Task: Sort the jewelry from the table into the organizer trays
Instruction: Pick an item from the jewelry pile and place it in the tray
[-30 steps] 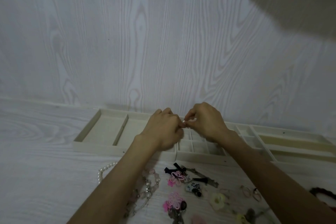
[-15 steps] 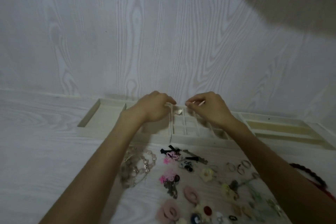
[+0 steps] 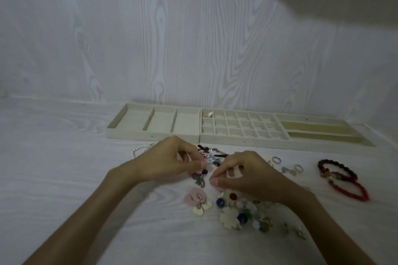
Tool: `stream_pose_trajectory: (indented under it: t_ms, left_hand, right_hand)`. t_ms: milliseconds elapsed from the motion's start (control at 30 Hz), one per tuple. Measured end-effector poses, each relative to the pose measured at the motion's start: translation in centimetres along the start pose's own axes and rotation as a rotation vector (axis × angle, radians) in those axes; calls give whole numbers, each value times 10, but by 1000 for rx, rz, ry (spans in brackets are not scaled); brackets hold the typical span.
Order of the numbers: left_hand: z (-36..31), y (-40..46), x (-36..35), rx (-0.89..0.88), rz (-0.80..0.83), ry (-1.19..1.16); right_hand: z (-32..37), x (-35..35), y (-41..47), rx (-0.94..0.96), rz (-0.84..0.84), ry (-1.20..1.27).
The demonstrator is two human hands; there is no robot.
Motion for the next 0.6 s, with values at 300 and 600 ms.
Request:
stream_pose_trajectory:
  t_ms: [300,600]
  left_hand:
    - [7,-20,-30,31,346,132]
    - [6,-5,-8,5,39,70]
  right_hand:
    - [13,-36,-6,83,130,-147]
    - [-2,-10,0,-45,-70,84]
Point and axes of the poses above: each hand's wrist, its own y-axis towards the middle knuckle, its own x-axis out of the back of the hand, z = x × y, the point moved 10 cm from there along y, towards the middle knuckle, and after that the axes turned 2 degrees about -x, right-handed, at the moved point
